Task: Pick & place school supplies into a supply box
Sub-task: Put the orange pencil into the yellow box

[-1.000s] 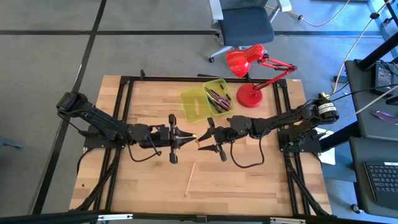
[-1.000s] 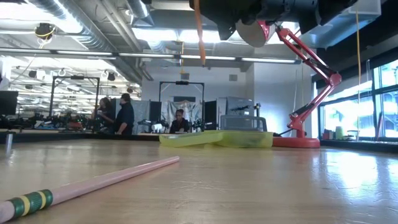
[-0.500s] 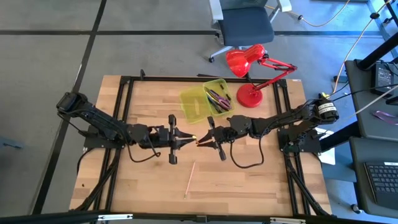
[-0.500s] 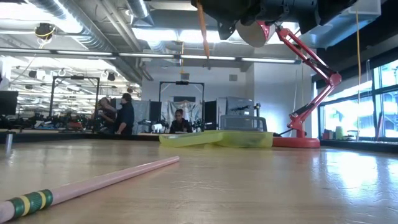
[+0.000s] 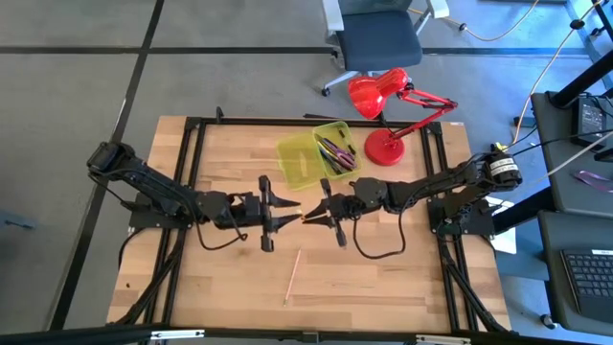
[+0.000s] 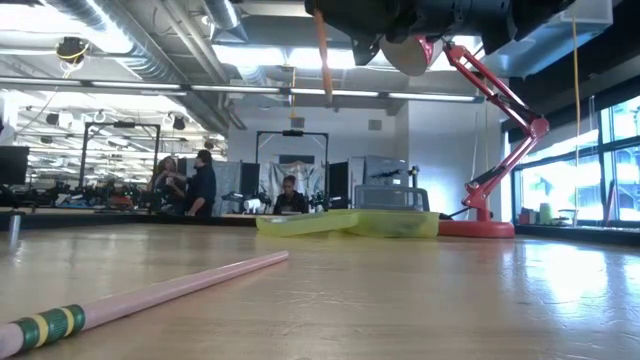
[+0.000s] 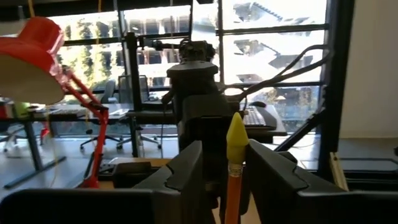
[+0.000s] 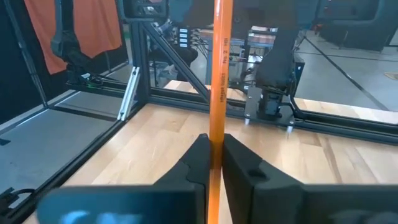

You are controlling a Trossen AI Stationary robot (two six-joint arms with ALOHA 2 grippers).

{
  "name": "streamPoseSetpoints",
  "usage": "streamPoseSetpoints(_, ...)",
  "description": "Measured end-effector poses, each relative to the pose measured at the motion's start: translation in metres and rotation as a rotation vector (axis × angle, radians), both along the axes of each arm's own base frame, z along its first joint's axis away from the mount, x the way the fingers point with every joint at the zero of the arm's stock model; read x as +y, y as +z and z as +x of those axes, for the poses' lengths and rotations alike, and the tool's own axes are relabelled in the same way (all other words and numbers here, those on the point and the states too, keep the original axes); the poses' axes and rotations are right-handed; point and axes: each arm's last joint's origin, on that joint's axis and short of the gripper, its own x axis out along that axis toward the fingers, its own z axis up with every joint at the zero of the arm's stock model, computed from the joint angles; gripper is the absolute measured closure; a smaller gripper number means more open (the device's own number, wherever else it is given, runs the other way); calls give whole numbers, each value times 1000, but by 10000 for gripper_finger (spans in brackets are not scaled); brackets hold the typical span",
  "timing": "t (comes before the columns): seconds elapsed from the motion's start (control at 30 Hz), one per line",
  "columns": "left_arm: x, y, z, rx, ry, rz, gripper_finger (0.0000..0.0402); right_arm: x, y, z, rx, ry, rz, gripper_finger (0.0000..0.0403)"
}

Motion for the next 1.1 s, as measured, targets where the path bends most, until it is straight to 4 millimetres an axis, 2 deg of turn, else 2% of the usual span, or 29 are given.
streamPoseSetpoints(0.33,2,-14,1,147,85,88,215,-7,-2,0,23,-20,-4,373)
streamPoseSetpoints(0.5,-2,-24,0,240,67,74,207,-20,-2,-2,69,-57,-7,376)
streamPoseSetpoints(0.7,-8,-39,-5,374,51,22,211,-41,14,-17,114,-122,-6,373)
streamPoseSetpoints(0.9,-9,-51,-9,471,33,-117,212,-77,18,-37,253,-242,3,376)
streamPoseSetpoints(1.1,-13,-54,-9,512,-111,-274,212,-126,3,-49,396,-431,101,370)
